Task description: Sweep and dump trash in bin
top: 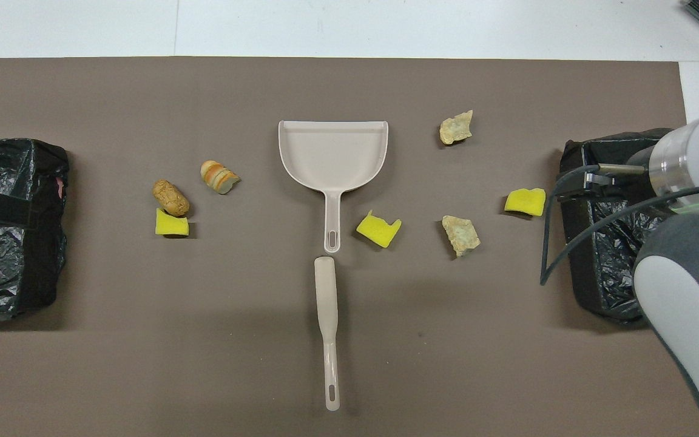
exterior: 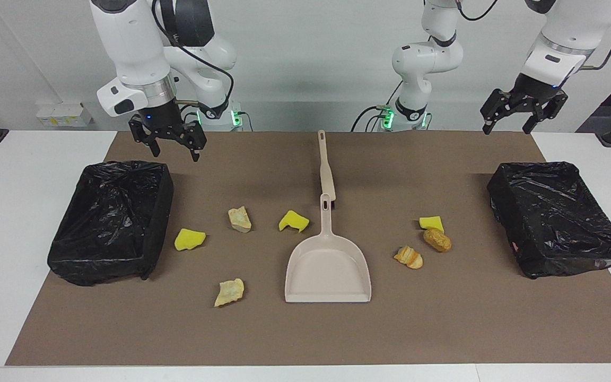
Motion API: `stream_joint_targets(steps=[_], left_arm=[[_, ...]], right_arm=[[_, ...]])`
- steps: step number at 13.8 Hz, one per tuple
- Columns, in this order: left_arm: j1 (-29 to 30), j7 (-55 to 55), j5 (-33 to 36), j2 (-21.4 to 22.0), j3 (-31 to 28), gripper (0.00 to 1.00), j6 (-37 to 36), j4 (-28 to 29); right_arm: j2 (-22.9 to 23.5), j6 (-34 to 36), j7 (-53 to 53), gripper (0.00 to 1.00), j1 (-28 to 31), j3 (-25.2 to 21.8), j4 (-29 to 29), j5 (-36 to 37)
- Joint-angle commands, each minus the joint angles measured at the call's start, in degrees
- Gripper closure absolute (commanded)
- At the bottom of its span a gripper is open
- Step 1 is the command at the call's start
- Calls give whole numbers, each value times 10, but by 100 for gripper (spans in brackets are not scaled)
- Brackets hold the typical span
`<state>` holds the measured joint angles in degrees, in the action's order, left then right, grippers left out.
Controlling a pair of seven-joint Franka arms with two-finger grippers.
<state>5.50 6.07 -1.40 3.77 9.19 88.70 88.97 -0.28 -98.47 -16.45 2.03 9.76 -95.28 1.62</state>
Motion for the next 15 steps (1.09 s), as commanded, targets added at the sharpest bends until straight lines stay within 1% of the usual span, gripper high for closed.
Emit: stream_joint_targets(steps=[1,2,4,5,6,9,12,13,15], left_arm=[[-6,35,2,8,0,0,12,18],[-6,23,2,14,0,0,14,30],[-7,-19,2,15,0,0,14,35],[-6,-23,2,15,1,0,14,35],[-6,-27,2,15,1,0,14,36],[-17,-44,2,30,2,0,13,69],[-22,-43,1,54,3,0,13,117],[-25,-48,0,60,4,0,13,133],[-61,-52,-1,66,3,0,13,159]], right_arm=[[53,-12,-3,0,-4,7,42,-6],[73,-27,-28,0,-28,8,49,0],[111,-79,-59,0,-75,6,53,14],[133,-101,-73,0,-92,7,58,20],[162,-118,-93,0,-121,6,76,28],[242,-124,-151,0,-184,5,149,54],[298,-133,-184,0,-236,3,190,69],[322,-138,-192,3,-251,2,208,74],[372,-146,-233,13,-281,2,251,104]])
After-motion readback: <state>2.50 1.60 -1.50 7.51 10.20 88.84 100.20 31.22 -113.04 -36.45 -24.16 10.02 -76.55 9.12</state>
